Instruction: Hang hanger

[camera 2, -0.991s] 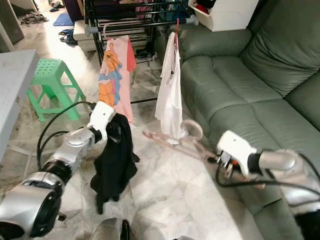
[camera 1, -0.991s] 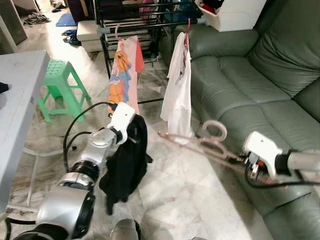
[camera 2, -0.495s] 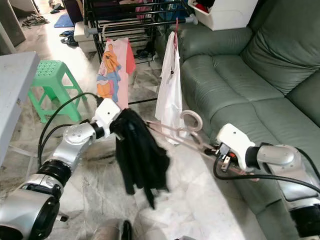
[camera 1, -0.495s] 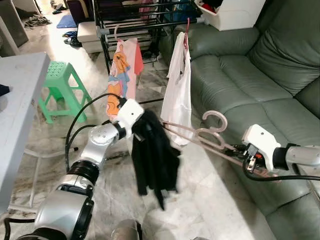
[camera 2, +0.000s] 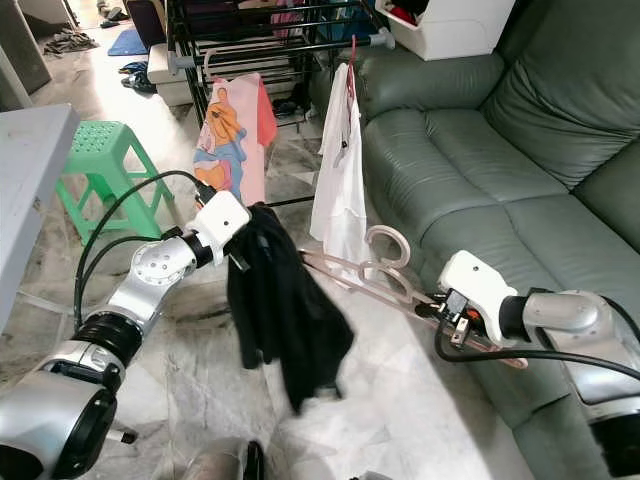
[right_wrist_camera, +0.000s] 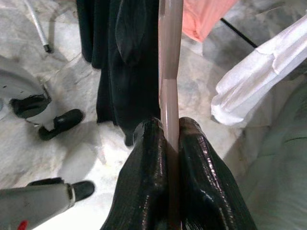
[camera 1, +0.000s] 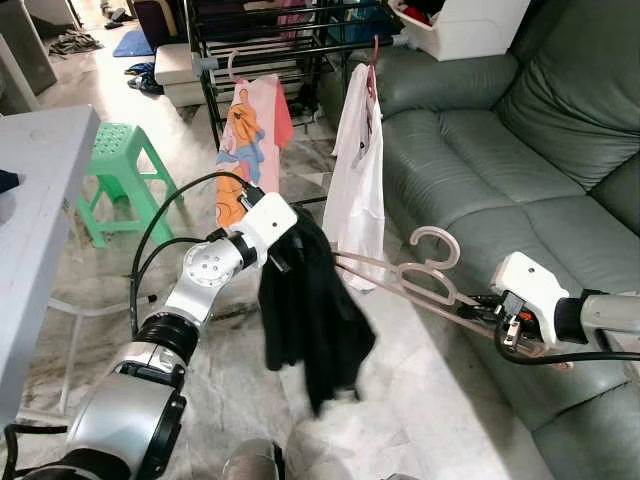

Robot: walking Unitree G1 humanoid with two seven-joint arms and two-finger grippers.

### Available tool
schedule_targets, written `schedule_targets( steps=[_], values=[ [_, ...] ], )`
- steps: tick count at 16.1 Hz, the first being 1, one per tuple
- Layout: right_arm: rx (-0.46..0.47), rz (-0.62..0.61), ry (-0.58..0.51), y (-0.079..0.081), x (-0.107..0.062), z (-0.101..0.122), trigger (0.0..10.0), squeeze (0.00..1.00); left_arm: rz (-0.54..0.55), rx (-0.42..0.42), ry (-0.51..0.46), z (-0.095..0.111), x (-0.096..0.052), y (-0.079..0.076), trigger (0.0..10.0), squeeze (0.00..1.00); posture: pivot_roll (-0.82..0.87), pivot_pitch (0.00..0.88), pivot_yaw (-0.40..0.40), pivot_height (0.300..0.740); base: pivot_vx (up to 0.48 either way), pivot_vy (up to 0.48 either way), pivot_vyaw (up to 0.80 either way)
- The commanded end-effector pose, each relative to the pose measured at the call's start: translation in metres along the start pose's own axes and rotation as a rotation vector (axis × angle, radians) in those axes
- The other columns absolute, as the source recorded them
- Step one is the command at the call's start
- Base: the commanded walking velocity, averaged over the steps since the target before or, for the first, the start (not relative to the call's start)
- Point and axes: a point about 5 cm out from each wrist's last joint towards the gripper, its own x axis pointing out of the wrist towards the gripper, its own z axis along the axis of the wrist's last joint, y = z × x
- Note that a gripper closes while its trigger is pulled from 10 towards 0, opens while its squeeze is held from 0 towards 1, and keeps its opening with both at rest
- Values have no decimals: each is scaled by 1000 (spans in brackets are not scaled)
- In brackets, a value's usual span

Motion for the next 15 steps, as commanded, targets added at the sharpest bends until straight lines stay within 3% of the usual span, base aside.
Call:
schedule_targets(
  steps=[1, 9, 14, 15],
  values=[
    [-23, 2, -13, -3, -9, 8, 10000, 0, 34, 65, -27, 9, 2, 11, 10000, 0, -59, 0, 55, 740, 0, 0, 0],
    [-3, 45, -71, 1, -3, 19, 10000, 0, -25, 101, -59, 10, 4, -3, 10000, 0, -58, 0, 53, 740, 0, 0, 0],
    [27, 61, -160, -1, -5, 35, 10000, 0, -17, 164, -64, 9, 5, -9, 10000, 0, -63, 0, 54, 740, 0, 0, 0],
    [34, 79, -172, 1, -6, 37, 10000, 0, 24, 226, -73, 11, 6, -7, 10000, 0, -61, 0, 52, 740, 0, 0, 0]
  ],
)
